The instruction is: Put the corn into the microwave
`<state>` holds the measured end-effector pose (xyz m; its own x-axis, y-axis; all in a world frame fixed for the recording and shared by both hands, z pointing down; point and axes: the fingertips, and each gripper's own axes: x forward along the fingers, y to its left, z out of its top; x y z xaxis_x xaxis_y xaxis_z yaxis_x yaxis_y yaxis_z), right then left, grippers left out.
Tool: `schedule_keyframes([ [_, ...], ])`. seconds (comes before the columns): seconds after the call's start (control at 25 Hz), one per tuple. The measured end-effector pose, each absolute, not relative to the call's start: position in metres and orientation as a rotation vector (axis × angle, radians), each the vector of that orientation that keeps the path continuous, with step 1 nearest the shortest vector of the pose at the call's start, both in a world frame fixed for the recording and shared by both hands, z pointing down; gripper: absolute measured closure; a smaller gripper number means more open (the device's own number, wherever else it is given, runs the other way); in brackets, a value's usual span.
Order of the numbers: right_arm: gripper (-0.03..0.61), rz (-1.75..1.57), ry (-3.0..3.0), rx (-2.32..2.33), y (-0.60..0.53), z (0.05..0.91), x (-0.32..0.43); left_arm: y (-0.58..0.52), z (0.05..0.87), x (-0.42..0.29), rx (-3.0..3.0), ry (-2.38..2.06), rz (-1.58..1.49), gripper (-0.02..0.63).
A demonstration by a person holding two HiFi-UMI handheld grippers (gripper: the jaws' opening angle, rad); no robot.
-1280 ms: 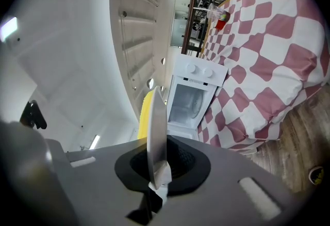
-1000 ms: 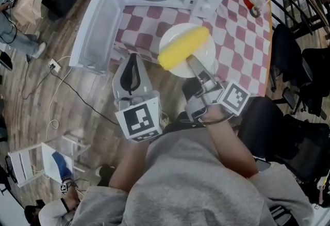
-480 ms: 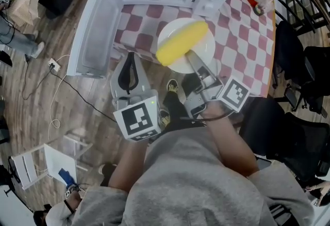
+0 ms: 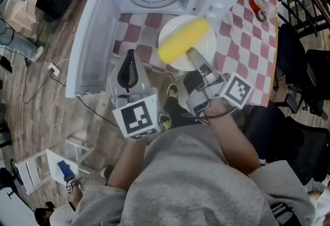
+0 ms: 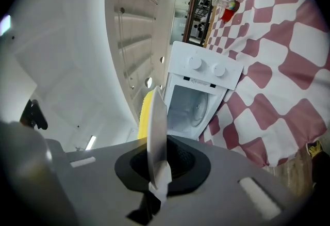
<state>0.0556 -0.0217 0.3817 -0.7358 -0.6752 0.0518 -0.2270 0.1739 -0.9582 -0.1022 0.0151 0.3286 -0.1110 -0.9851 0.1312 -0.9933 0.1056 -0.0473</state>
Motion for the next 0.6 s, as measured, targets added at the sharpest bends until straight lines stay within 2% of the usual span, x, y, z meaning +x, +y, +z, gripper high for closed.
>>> schedule_keyframes([
  [0.6, 0.572, -1.606, 2.066, -0.833, -0.090, 0.376, 0.063, -0.051, 0.334, -0.103, 2.048, -2.257, 0.219, 0.603],
])
